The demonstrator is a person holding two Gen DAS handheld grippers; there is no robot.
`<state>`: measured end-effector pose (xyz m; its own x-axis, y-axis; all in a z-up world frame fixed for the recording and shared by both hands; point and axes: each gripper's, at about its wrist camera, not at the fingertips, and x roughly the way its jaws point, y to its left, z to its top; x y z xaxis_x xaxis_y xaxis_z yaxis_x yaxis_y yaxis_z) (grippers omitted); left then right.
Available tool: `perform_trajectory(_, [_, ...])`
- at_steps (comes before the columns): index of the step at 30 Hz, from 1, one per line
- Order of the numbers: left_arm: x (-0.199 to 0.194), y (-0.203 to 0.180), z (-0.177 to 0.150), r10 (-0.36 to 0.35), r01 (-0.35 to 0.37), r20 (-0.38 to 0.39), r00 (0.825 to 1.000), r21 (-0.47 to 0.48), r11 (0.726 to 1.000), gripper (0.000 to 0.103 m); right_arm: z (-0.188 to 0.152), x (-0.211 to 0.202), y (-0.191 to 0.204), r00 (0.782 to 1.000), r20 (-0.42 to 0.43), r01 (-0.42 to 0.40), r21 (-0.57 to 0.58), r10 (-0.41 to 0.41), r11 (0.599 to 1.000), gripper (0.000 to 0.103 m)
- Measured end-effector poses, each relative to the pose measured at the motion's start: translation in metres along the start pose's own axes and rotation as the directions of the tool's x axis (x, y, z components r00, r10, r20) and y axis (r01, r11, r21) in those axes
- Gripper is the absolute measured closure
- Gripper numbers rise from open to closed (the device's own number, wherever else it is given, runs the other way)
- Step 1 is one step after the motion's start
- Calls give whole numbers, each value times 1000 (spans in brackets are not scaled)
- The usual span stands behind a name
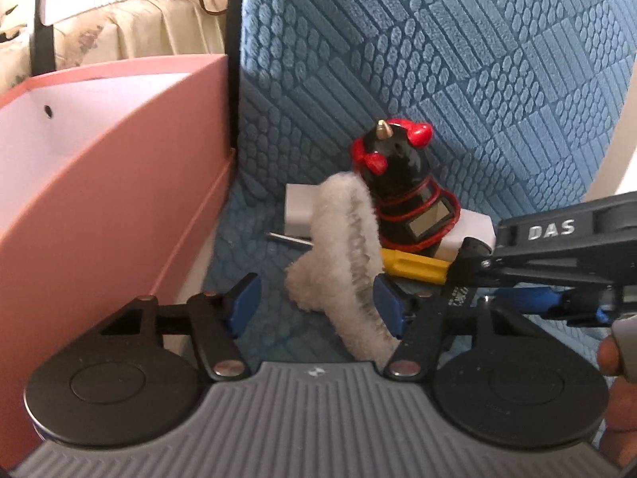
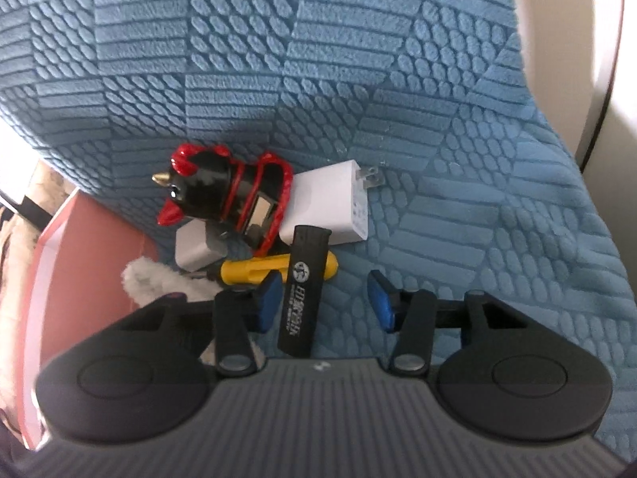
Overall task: Organize rigid objects
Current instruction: 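Grasp and lift the fluffy toy with the left gripper while the right gripper grasps the black USB stick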
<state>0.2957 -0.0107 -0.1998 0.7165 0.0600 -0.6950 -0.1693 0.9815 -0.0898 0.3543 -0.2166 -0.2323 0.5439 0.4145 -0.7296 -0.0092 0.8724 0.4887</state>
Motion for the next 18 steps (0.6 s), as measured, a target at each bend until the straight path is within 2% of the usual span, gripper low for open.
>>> perform_trajectory(9, [17, -6, -2, -37, 36, 10, 999, 43, 998, 34, -1, 13, 20, 999, 23, 48, -143, -45, 989, 53])
perform_trajectory(10, [19, -6, -2, -41, 40, 7, 999, 42, 998, 34, -1, 15, 22, 999, 25, 50, -153, -47, 987, 55])
perform_trajectory(13, [26, -3, -1, -58, 58, 4, 998, 27, 998, 33, -2, 18, 25, 999, 24, 52, -175, -49, 983, 68])
perform_trajectory(18, [34, 0, -1, -76, 76, -8, 997, 16, 997, 30, 0, 16, 24, 999, 19, 48, -172, -46, 984, 77])
